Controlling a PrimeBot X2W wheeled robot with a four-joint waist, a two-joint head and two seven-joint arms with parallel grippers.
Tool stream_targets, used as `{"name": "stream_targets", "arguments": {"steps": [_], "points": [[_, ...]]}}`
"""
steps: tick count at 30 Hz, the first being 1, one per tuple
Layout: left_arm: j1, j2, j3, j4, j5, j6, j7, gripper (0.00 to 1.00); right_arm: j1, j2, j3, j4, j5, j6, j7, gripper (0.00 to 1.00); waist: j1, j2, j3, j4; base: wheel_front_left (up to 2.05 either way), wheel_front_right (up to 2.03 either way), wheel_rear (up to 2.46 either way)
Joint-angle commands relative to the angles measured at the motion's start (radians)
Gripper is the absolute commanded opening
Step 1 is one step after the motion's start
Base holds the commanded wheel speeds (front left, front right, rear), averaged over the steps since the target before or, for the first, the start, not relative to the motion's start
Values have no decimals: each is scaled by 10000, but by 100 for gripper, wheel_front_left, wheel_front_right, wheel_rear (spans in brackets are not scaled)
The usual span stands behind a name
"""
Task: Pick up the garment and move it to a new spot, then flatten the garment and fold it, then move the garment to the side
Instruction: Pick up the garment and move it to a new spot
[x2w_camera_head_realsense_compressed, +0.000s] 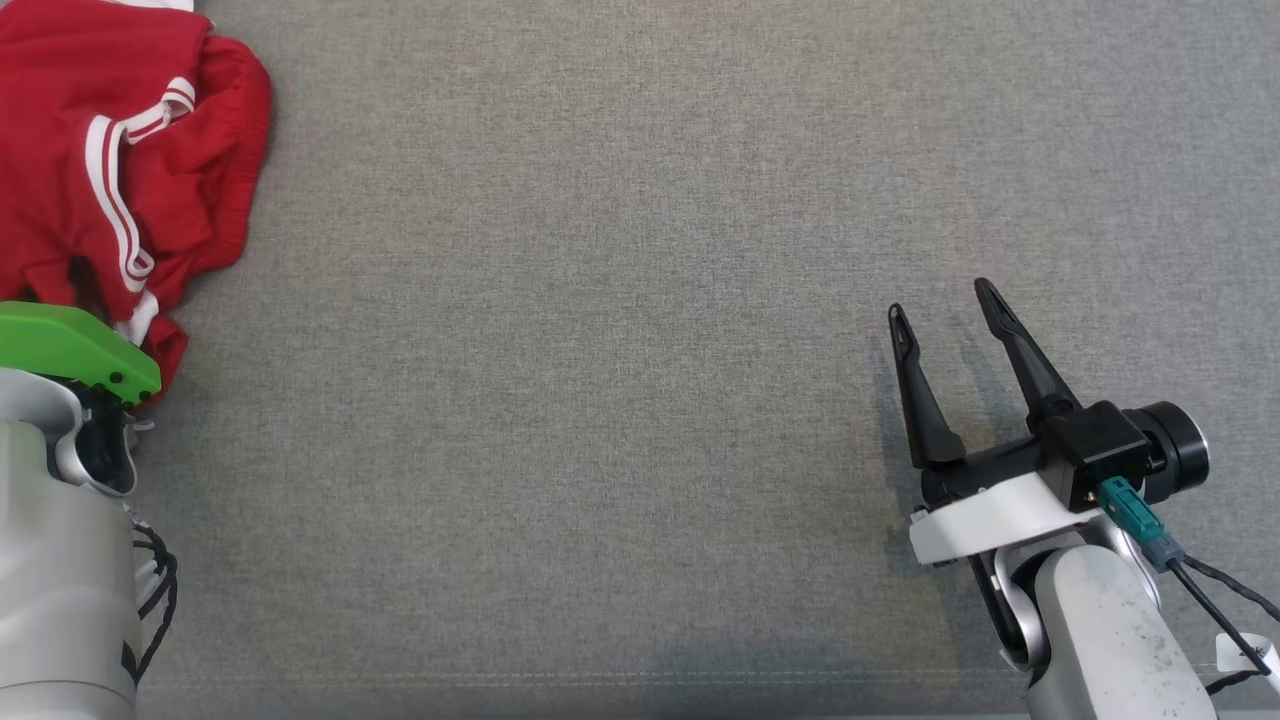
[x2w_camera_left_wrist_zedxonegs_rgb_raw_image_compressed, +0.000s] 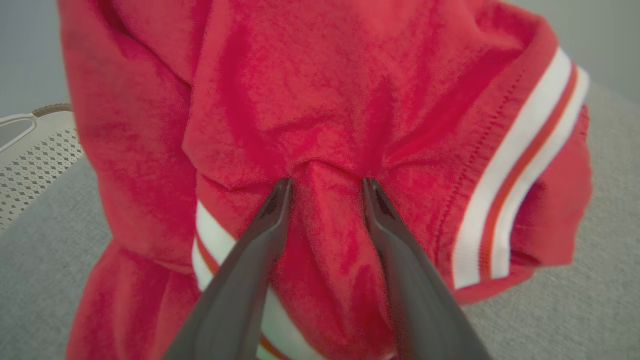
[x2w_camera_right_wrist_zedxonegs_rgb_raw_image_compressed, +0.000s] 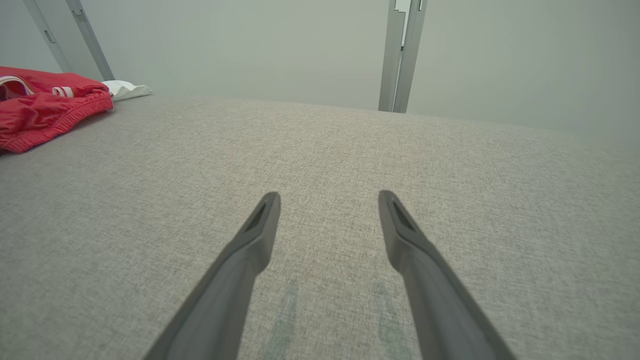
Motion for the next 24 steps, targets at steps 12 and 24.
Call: {"name": "stream_targets", "arguments": {"steps": [12, 24], "points": [[-323, -114, -341, -127, 41, -434, -1281, 0, 448, -35, -150, 165, 301, 0, -31, 100, -1, 79, -1073, 96, 0, 0, 0], [518, -1506, -2092, -3427, -173, -800, -709, 0, 1427, -35, -142, 172, 980, 0, -31, 100, -1, 79, -2664, -449, 0, 0, 0]]}}
